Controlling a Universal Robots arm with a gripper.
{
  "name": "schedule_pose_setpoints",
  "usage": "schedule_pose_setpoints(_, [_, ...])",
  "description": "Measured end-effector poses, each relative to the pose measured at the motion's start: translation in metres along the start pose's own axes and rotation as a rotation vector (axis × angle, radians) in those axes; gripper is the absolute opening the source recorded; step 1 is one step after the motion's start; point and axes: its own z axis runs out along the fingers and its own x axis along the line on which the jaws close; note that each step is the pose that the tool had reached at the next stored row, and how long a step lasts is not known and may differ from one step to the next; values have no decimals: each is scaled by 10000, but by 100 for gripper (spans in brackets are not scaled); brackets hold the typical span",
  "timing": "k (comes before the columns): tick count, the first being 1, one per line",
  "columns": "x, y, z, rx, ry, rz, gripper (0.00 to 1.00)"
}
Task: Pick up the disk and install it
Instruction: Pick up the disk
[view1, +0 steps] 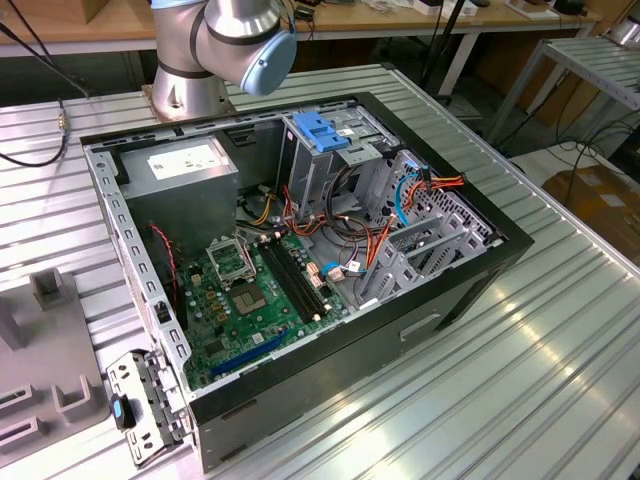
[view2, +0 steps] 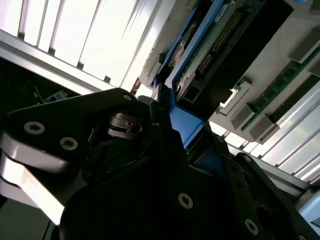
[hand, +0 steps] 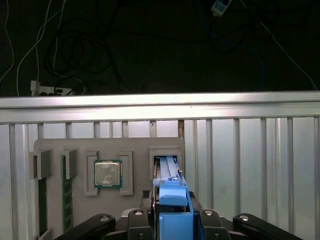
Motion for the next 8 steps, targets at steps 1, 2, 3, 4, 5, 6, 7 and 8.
schedule_pose_setpoints(1, [0, 0, 0, 1, 0, 0, 38])
schedule_pose_setpoints(2, [0, 0, 3, 5, 0, -1, 45])
schedule_pose_setpoints(3, [0, -1, 10, 12, -3, -3, 45])
schedule_pose_setpoints(4, [1, -1, 17, 15, -2, -4, 45])
schedule_pose_setpoints(5, [1, 0, 24, 16, -1, -6, 45])
schedule_pose_setpoints(6, [1, 0, 31, 18, -1, -8, 45])
schedule_pose_setpoints(7, [0, 0, 34, 17, 0, -8, 45])
schedule_pose_setpoints(8, [1, 0, 34, 15, 1, -9, 45])
